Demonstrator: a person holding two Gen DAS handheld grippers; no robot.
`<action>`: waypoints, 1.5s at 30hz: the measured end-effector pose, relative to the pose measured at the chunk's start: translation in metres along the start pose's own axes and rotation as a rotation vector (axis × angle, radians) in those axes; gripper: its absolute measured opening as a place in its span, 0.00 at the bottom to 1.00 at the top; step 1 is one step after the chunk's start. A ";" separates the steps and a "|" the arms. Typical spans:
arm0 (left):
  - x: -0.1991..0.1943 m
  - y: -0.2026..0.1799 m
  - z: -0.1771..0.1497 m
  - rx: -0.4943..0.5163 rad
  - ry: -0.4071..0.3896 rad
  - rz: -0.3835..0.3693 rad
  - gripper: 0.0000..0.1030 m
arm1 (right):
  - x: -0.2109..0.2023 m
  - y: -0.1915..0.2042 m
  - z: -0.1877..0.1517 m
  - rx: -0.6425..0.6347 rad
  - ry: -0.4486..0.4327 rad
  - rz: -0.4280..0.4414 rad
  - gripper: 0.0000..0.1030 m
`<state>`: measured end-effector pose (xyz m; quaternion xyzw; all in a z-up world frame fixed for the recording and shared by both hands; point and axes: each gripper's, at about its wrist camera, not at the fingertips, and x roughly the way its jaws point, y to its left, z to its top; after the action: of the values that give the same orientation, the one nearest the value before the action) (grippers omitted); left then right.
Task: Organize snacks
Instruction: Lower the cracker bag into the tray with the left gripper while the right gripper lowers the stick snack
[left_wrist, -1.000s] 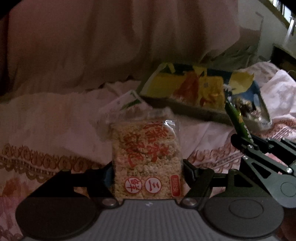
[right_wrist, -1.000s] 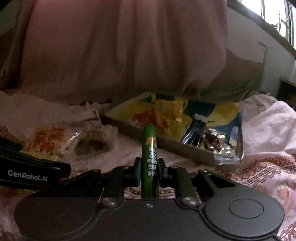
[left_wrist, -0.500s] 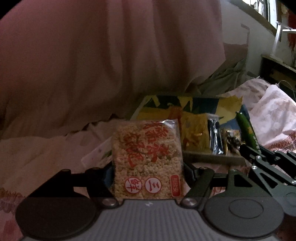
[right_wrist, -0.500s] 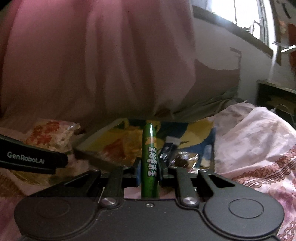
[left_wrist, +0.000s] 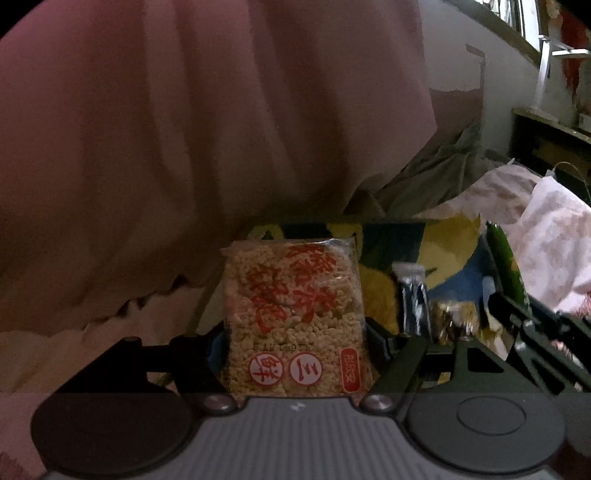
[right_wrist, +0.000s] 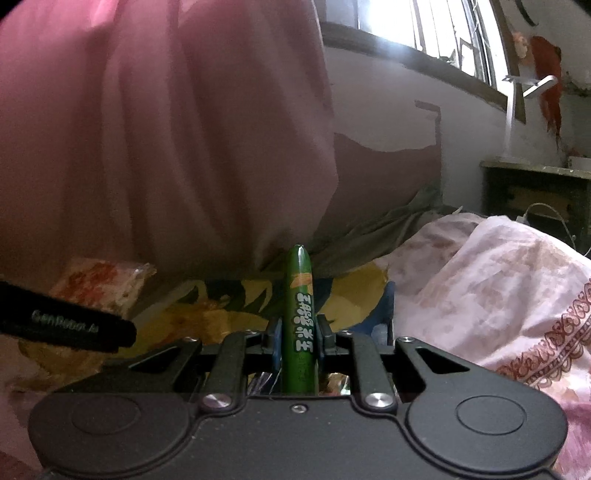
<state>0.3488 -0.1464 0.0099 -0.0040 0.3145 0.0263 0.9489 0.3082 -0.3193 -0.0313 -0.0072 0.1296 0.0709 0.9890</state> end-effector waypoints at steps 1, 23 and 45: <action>0.005 -0.004 0.005 0.005 -0.004 -0.004 0.73 | 0.003 -0.002 0.000 0.005 -0.006 -0.003 0.18; 0.074 -0.043 0.012 0.100 0.088 -0.012 0.73 | 0.048 -0.021 -0.023 0.050 0.036 -0.055 0.19; 0.092 -0.051 0.008 0.095 0.148 -0.026 0.74 | 0.066 -0.028 -0.038 0.095 0.093 -0.058 0.21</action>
<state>0.4300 -0.1923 -0.0389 0.0349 0.3848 -0.0013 0.9223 0.3656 -0.3386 -0.0849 0.0325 0.1786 0.0353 0.9828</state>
